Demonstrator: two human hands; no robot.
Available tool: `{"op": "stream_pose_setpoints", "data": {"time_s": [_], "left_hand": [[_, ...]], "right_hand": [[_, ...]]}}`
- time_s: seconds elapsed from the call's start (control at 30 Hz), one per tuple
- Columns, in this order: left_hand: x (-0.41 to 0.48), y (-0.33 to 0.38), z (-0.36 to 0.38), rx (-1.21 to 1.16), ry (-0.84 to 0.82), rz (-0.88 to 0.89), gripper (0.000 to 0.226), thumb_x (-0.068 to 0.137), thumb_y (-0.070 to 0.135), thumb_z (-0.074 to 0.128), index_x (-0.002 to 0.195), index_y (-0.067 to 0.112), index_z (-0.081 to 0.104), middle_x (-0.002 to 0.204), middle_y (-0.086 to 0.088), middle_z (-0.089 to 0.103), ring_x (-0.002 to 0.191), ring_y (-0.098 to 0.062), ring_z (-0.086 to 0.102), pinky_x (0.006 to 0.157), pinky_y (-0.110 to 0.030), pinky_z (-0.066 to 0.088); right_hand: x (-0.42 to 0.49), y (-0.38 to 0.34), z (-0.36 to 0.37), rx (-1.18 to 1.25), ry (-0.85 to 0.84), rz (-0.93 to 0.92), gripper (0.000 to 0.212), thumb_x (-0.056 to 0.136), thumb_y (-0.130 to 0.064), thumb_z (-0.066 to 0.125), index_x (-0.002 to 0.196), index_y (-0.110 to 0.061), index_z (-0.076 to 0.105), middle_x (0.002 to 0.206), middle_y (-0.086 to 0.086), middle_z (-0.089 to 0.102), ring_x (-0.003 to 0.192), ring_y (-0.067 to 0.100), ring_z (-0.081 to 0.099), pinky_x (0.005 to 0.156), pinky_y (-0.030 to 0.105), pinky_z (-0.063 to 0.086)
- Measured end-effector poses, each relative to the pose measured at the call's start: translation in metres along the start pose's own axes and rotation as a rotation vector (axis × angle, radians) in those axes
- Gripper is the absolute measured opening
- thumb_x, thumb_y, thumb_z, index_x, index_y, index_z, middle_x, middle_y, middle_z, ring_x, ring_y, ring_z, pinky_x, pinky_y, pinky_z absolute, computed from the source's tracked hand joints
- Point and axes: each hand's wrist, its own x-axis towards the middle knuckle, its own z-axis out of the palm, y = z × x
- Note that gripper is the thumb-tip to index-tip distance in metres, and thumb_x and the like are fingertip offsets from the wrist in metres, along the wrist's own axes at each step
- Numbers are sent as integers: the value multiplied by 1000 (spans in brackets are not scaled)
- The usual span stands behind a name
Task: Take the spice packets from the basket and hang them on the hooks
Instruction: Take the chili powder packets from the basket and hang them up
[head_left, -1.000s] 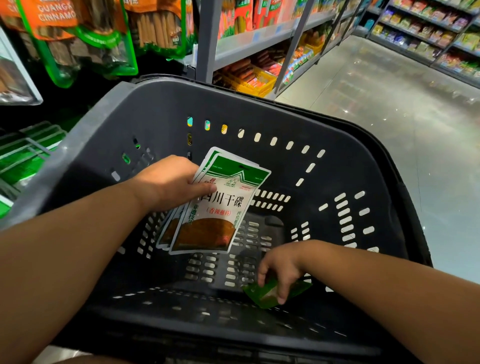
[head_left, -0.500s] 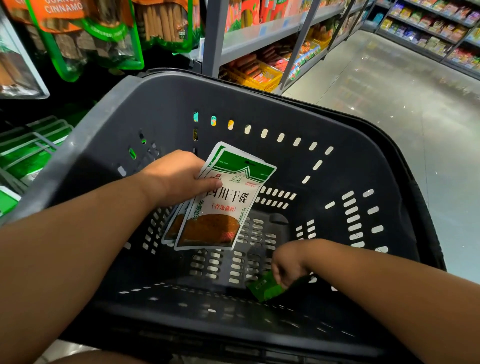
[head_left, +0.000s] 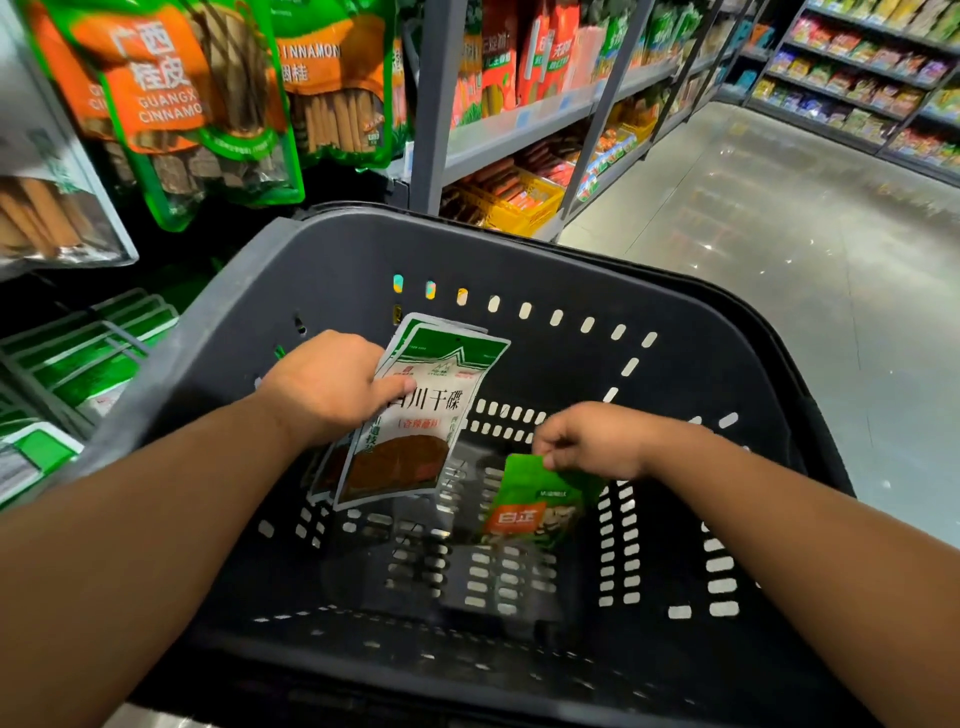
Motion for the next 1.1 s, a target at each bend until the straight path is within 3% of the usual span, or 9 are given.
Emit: {"op": "stream_pose_setpoints", "data": {"time_s": [0.17, 0.3, 0.47, 0.63, 0.77, 0.87, 0.93, 1.0, 1.1], "left_hand": [[-8, -4, -6, 13, 27, -47, 49, 98, 63, 49, 94, 19, 71, 86, 1, 72, 81, -18, 66, 80, -42, 56], [-20, 0, -15, -61, 59, -46, 44, 100, 59, 50, 93, 21, 72, 84, 6, 73, 78, -13, 67, 77, -37, 56], [-38, 4, -30, -199, 184, -9, 36, 98, 55, 57, 95, 26, 78, 90, 8, 77, 83, -12, 69, 77, -33, 55], [-57, 5, -61, -331, 292, 35, 30, 95, 52, 62, 81, 28, 75, 85, 9, 77, 82, -12, 70, 78, -34, 56], [-79, 11, -99, -496, 382, 63, 20, 95, 45, 64, 82, 36, 75, 76, 23, 73, 73, 6, 68, 66, -19, 48], [-99, 22, -128, -569, 487, 107, 29, 100, 31, 62, 75, 21, 73, 46, 25, 58, 49, 9, 57, 52, -9, 35], [-113, 30, -146, -602, 542, 129, 33, 101, 27, 60, 69, 33, 68, 34, 17, 43, 37, 3, 45, 45, -11, 30], [-125, 33, -162, -627, 585, 146, 51, 100, 33, 60, 50, 41, 67, 37, 15, 43, 38, -1, 43, 46, -15, 29], [-138, 31, -185, -659, 650, 143, 45, 99, 35, 62, 54, 35, 67, 47, 16, 58, 46, 3, 50, 51, -17, 37]], "right_hand": [[-16, -13, -34, 44, 171, -82, 11, 102, -18, 61, 91, -21, 64, 85, -6, 64, 76, 5, 54, 65, 13, 40], [-27, -24, -58, 47, 258, -147, 12, 102, -21, 60, 94, -28, 65, 90, -10, 68, 84, 6, 61, 76, 24, 46], [-43, -50, -86, 38, 356, -244, 11, 102, -20, 61, 93, -25, 66, 87, -11, 66, 84, 6, 60, 79, 26, 46], [-61, -83, -117, 10, 500, -300, 13, 102, -23, 61, 93, -32, 65, 86, -16, 65, 81, -6, 57, 70, 13, 40], [-78, -112, -151, 48, 675, -337, 11, 100, -24, 64, 95, -34, 66, 88, -19, 64, 83, -9, 56, 71, 14, 40], [-90, -137, -174, 100, 819, -363, 7, 98, -24, 67, 100, -28, 73, 91, -15, 67, 84, -3, 60, 73, 16, 45], [-98, -154, -188, 146, 903, -395, 7, 98, -24, 67, 97, -27, 72, 86, -16, 66, 81, -4, 59, 70, 11, 42], [-104, -172, -199, 172, 972, -417, 7, 98, -25, 67, 97, -28, 73, 84, -22, 64, 80, -9, 57, 66, 4, 38], [-110, -200, -211, 229, 1040, -446, 9, 98, -27, 68, 100, -25, 76, 82, -25, 62, 80, -9, 57, 67, 10, 43]]}}
